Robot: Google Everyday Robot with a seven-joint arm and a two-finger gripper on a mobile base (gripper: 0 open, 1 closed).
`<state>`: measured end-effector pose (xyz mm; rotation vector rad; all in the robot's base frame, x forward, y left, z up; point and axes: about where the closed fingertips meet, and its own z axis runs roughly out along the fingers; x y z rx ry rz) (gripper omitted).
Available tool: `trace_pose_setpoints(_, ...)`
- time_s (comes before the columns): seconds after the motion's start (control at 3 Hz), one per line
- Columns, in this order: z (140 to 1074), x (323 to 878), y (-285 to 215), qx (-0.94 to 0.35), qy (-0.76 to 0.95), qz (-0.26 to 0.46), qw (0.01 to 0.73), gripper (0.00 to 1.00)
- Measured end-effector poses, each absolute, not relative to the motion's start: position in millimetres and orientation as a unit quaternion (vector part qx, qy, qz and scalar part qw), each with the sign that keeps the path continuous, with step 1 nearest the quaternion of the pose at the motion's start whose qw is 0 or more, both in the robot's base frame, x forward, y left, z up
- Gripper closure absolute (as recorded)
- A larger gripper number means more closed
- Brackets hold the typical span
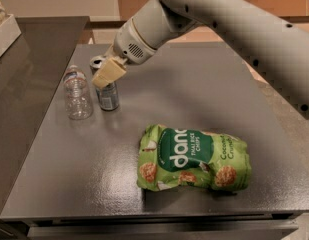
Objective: Move redbull can near water bottle
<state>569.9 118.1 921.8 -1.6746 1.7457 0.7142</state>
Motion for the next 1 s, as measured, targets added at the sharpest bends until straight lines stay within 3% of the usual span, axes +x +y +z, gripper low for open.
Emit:
trace_pose_setpoints(0.67,920.8,568.0,121.5,-0.635,0.657,0.271,0.303,0.13)
trace_pose_setpoints(1.0,920.3,567.2,123.1,-0.636,0.657,0.272,0.302,0.00)
